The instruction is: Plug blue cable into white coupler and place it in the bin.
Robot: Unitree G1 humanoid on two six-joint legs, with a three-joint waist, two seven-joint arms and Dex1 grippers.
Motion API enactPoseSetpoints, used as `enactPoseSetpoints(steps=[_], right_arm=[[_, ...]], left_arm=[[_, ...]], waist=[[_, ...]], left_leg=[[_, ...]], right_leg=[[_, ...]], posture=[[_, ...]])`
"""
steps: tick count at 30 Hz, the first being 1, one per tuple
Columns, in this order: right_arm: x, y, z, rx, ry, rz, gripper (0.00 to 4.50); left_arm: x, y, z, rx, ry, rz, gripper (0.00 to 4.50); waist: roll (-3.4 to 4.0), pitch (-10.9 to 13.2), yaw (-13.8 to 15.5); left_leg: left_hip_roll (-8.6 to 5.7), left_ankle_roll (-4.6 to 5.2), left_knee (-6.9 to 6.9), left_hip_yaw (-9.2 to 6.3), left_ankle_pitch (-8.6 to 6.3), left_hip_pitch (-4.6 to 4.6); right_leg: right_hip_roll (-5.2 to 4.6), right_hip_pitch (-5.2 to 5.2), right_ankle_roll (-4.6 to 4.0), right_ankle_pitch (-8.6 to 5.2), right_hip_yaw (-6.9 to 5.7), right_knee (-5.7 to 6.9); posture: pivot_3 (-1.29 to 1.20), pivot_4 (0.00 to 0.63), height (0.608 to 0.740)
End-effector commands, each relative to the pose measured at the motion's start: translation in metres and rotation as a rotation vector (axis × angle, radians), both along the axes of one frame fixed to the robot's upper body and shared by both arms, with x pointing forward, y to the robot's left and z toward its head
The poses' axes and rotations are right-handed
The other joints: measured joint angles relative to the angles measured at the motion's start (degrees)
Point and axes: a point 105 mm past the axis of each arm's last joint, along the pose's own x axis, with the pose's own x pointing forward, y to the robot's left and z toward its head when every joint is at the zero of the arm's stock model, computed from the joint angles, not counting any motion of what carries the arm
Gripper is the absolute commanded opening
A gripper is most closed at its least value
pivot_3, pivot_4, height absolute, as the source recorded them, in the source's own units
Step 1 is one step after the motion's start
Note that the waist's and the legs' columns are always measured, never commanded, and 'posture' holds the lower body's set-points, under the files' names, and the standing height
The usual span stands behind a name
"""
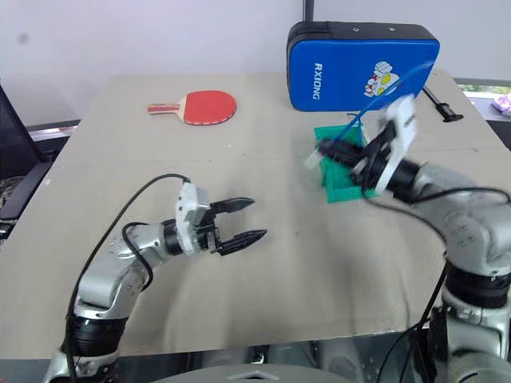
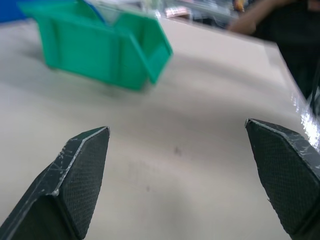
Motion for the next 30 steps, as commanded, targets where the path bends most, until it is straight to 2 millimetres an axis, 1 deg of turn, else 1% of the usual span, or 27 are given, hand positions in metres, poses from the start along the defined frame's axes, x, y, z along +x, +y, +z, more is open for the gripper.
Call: enactPoseSetpoints(steps=[1,3,6,7,8,10,11,12,14,15,16,18,20,21,22,23,25,26,27,28,29,30], right_arm=[[0.029,-0.025,-0.005,-0.041,0.091,-0.129,0.0],[0.047,-0.03,-0.015,-0.083,0.146,-0.158,0.0],[0.067,-0.029,-0.037,-0.161,0.226,-0.135,0.0],[0.072,-0.028,-0.043,-0.181,0.249,-0.128,0.79],[0.075,-0.028,-0.048,-0.199,0.27,-0.117,0.96],[0.081,-0.032,-0.053,-0.241,0.281,-0.116,1.94],[0.083,-0.034,-0.051,-0.254,0.273,-0.117,2.33],[0.084,-0.037,-0.047,-0.256,0.261,-0.121,2.84],[0.083,-0.044,-0.033,-0.269,0.209,-0.142,3.87],[0.078,-0.045,-0.025,-0.264,0.18,-0.131,4.23],[0.073,-0.046,-0.021,-0.261,0.162,-0.121,4.43],[0.053,-0.047,-0.008,-0.26,0.088,-0.067,4.43],[0.035,-0.048,-0.002,-0.278,0.035,-0.037,4.43],[0.023,-0.048,0.002,-0.271,-0.002,-0.025,4.43],[0.004,-0.051,0.001,-0.305,-0.073,-0.019,4.43],[-0.014,-0.054,-0.003,-0.339,-0.118,-0.025,4.43],[-0.036,-0.059,-0.014,-0.37,-0.14,-0.047,4.43],[-0.043,-0.061,-0.018,-0.365,-0.131,-0.059,4.43],[-0.052,-0.065,-0.029,-0.392,-0.118,-0.065,4.43],[-0.063,-0.07,-0.04,-0.383,-0.096,-0.083,4.43],[-0.071,-0.072,-0.047,-0.378,-0.083,-0.095,4.43],[-0.077,-0.08,-0.056,-0.398,-0.08,-0.146,4.43]], left_arm=[[-0.005,-0.001,0.021,-0.044,-0.055,0.012,4.43],[-0.006,0.0,0.024,-0.048,-0.06,0.022,4.43],[-0.007,0.001,0.026,-0.061,-0.059,0.035,4.43],[-0.007,0.001,0.026,-0.062,-0.058,0.036,4.5],[-0.007,0.0,0.025,-0.063,-0.058,0.038,4.5],[-0.007,-0.002,0.023,-0.067,-0.054,0.039,4.5],[-0.007,-0.002,0.022,-0.068,-0.052,0.039,4.5],[-0.008,-0.003,0.021,-0.068,-0.05,0.039,4.5],[-0.009,-0.004,0.018,-0.066,-0.046,0.04,4.5],[-0.009,-0.005,0.017,-0.067,-0.044,0.042,4.5],[-0.01,-0.005,0.017,-0.069,-0.042,0.043,4.5],[-0.008,-0.004,0.014,-0.058,-0.038,0.056,4.5],[-0.008,-0.004,0.012,-0.056,-0.033,0.062,4.5],[-0.008,-0.002,0.011,-0.055,-0.029,0.064,4.5],[-0.008,0.001,0.009,-0.049,-0.019,0.068,4.5],[-0.008,0.004,0.007,-0.04,-0.012,0.074,4.5],[-0.009,0.01,0.003,-0.023,-0.001,0.083,4.5],[-0.01,0.013,0.002,-0.017,0.004,0.085,4.5],[-0.01,0.016,0.0,-0.008,0.011,0.092,4.5],[-0.011,0.021,-0.003,0.004,0.02,0.103,4.5],[-0.011,0.025,-0.005,0.011,0.026,0.111,4.5],[-0.012,0.029,-0.008,0.026,0.032,0.117,4.5]], waist=[[-0.03,0.0,0.1],[-0.03,0.0,-0.1],[-0.02,0.0,-0.3],[-0.02,0.0,-0.3],[-0.02,0.0,-0.3],[-0.01,0.0,-0.2],[-0.01,0.0,-0.2],[-0.01,0.0,-0.1],[-0.01,0.0,0.1],[0.0,0.0,0.3],[0.01,0.0,0.3],[0.01,0.0,0.8],[0.01,0.0,1.0],[0.01,0.0,1.0],[0.01,0.0,1.4],[-0.02,0.0,1.7],[0.0,0.0,1.6],[0.06,0.0,1.5],[0.06,0.0,1.5],[0.03,0.0,1.3],[0.04,0.0,1.2],[0.02,0.0,1.2]], left_leg=[[-0.03,0.0,0.01,0.01,0.0,0.0],[-0.05,0.01,0.01,0.06,0.0,0.0],[-0.04,0.02,-0.03,0.19,0.0,-0.03],[-0.02,0.02,-0.04,0.2,0.0,-0.07],[-0.01,0.02,-0.04,0.19,0.0,-0.15],[0.01,0.02,-0.1,0.16,0.0,-0.33],[0.02,0.01,-0.11,0.15,0.0,-0.36],[0.02,0.01,-0.12,0.15,0.0,-0.39],[0.02,0.01,-0.14,0.13,0.0,-0.51],[0.02,0.01,-0.13,0.13,0.0,-0.57],[0.0,0.01,-0.13,0.11,0.0,-0.69],[-0.01,0.01,-0.13,0.09,0.0,-0.79],[-0.01,0.01,-0.12,0.02,-0.01,-0.82],[-0.01,0.02,-0.12,0.0,-0.02,-0.82],[0.0,0.02,-0.12,0.01,-0.02,-0.79],[0.0,0.03,-0.15,-0.03,-0.02,-0.83],[0.01,0.02,-0.12,-0.36,-0.03,-0.96],[0.02,0.03,-0.12,-0.24,-0.03,-0.89],[0.01,0.02,-0.11,-0.23,-0.02,-0.88],[0.01,0.03,-0.09,-0.13,-0.02,-0.83],[0.02,0.03,-0.1,0.04,-0.02,-0.63],[0.02,0.03,-0.11,0.05,-0.02,-0.57]], right_leg=[[0.03,0.03,-0.07,-0.05,0.0,-0.02],[0.1,0.04,-0.07,-0.05,0.05,-0.05],[0.18,-0.03,0.13,0.06,0.16,-0.1],[0.21,-0.09,0.14,0.07,0.17,-0.1],[0.23,-0.17,0.15,0.08,0.16,-0.1],[0.25,-0.37,0.15,0.08,0.14,-0.07],[0.24,-0.41,0.15,0.08,0.13,-0.06],[0.23,-0.43,0.15,0.08,0.13,-0.06],[0.19,-0.52,0.15,0.08,0.1,-0.08],[0.17,-0.58,0.15,0.08,0.1,-0.08],[0.11,-0.67,0.16,0.08,0.08,-0.09],[0.07,-0.74,0.16,0.08,0.06,-0.11],[0.05,-0.74,0.16,0.08,-0.01,-0.14],[0.05,-0.73,0.16,0.08,-0.01,-0.14],[0.06,-0.73,0.16,0.08,-0.01,-0.12],[0.06,-0.73,0.16,0.08,0.0,-0.15],[0.12,-0.71,0.24,0.02,-0.07,-0.13],[0.15,-0.72,0.24,0.02,-0.05,-0.09],[0.14,-0.72,0.24,0.02,-0.06,-0.07],[0.16,-0.68,0.25,0.02,-0.03,-0.09],[0.19,-0.59,0.25,0.01,0.1,-0.09],[0.19,-0.53,0.25,0.01,0.11,-0.09]], posture=[[0.0,0.15,0.74],[0.0,0.15,0.74],[0.0,0.15,0.74],[0.0,0.15,0.74],[0.0,0.15,0.74],[0.0,0.15,0.74],[0.0,0.15,0.74],[0.0,0.15,0.74],[0.0,0.15,0.74],[0.0,0.15,0.74],[0.0,0.15,0.74],[0.0,0.15,0.74],[0.0,0.15,0.74],[0.0,0.15,0.74],[0.0,0.15,0.74],[0.0,0.15,0.74],[0.0,0.15,0.74],[0.0,0.15,0.74],[0.0,0.15,0.74],[0.0,0.15,0.74],[0.0,0.15,0.74],[0.0,0.15,0.74]])
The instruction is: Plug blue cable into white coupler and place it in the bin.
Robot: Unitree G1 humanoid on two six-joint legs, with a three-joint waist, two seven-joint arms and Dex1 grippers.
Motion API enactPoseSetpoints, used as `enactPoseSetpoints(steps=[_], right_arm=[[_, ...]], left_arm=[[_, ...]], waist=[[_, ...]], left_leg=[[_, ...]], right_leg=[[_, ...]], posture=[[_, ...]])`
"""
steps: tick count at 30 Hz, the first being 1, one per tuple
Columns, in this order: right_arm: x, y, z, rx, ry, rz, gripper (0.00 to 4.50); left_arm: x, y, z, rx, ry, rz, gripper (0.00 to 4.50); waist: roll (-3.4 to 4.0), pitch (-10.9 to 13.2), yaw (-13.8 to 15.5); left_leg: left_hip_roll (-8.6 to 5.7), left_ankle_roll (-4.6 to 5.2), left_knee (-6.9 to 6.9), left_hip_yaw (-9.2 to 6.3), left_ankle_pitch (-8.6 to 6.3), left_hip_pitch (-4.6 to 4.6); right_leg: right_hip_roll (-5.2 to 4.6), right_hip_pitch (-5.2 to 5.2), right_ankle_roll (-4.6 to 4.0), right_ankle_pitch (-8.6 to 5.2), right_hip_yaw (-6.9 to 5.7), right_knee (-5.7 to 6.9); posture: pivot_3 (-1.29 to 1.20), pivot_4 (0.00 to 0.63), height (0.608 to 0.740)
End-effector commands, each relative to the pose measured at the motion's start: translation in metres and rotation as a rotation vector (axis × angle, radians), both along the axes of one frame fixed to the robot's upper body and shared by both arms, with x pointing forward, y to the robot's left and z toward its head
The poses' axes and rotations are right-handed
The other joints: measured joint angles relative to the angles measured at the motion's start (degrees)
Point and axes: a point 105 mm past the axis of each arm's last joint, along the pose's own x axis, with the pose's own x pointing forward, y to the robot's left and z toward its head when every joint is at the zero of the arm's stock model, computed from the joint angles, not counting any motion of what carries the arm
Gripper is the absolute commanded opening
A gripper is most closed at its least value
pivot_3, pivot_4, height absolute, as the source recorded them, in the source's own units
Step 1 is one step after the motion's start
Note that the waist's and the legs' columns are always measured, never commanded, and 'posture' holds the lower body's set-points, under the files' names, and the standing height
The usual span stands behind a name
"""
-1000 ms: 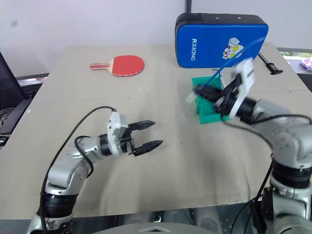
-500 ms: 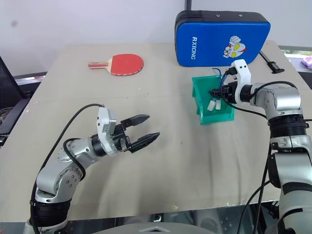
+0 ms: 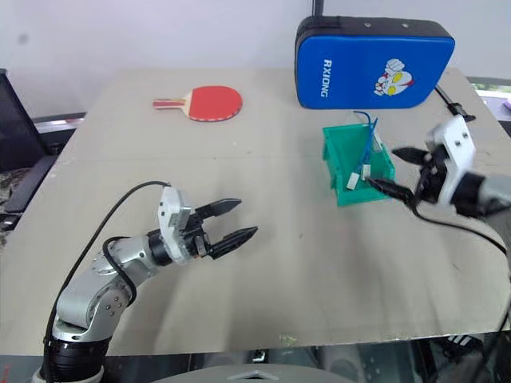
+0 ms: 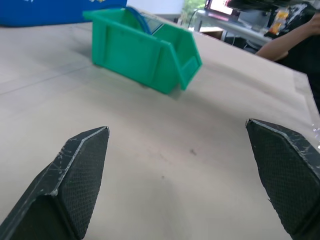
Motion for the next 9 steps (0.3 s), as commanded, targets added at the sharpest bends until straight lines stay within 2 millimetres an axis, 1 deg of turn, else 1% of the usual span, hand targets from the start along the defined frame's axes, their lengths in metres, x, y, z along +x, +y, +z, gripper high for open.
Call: enactPoseSetpoints(steps=[1,3,5,7,9], right_arm=[[-0.025,-0.016,-0.01,-0.077,-0.091,-0.102,4.43],[-0.04,-0.032,-0.035,-0.161,-0.071,-0.182,4.43],[-0.055,-0.04,-0.053,-0.165,-0.026,-0.211,4.43],[-0.064,-0.043,-0.063,-0.17,-0.002,-0.217,4.43],[-0.067,-0.044,-0.068,-0.175,0.007,-0.216,4.43]], left_arm=[[-0.004,0.016,0.0,0.033,-0.016,0.017,4.5],[-0.008,0.026,-0.007,0.075,0.003,0.028,4.5],[-0.012,0.033,-0.012,0.112,0.02,0.028,4.5],[-0.014,0.039,-0.015,0.134,0.028,0.029,4.5],[-0.015,0.043,-0.019,0.15,0.046,0.025,4.5]], waist=[[-0.01,0.0,-0.1],[0.0,0.0,0.0],[0.03,0.0,0.0],[0.04,0.0,-0.1],[0.04,0.0,-0.3]], left_leg=[[0.02,0.0,0.0,0.06,0.0,0.24],[0.03,0.0,0.02,0.05,0.0,0.39],[0.03,-0.01,0.04,0.08,0.0,0.46],[0.04,-0.02,0.05,0.16,0.01,0.5],[0.05,-0.02,0.1,0.24,0.01,0.55]], right_leg=[[0.04,0.2,-0.02,-0.04,0.05,-0.01],[0.07,0.33,0.02,-0.28,0.06,0.0],[0.09,0.36,0.04,-0.3,0.09,0.01],[0.08,0.37,0.04,-0.3,0.16,0.03],[0.07,0.38,0.04,-0.3,0.24,0.05]], posture=[[0.0,0.15,0.74],[0.0,0.15,0.74],[0.0,0.15,0.74],[0.0,0.15,0.74],[0.0,0.15,0.74]])
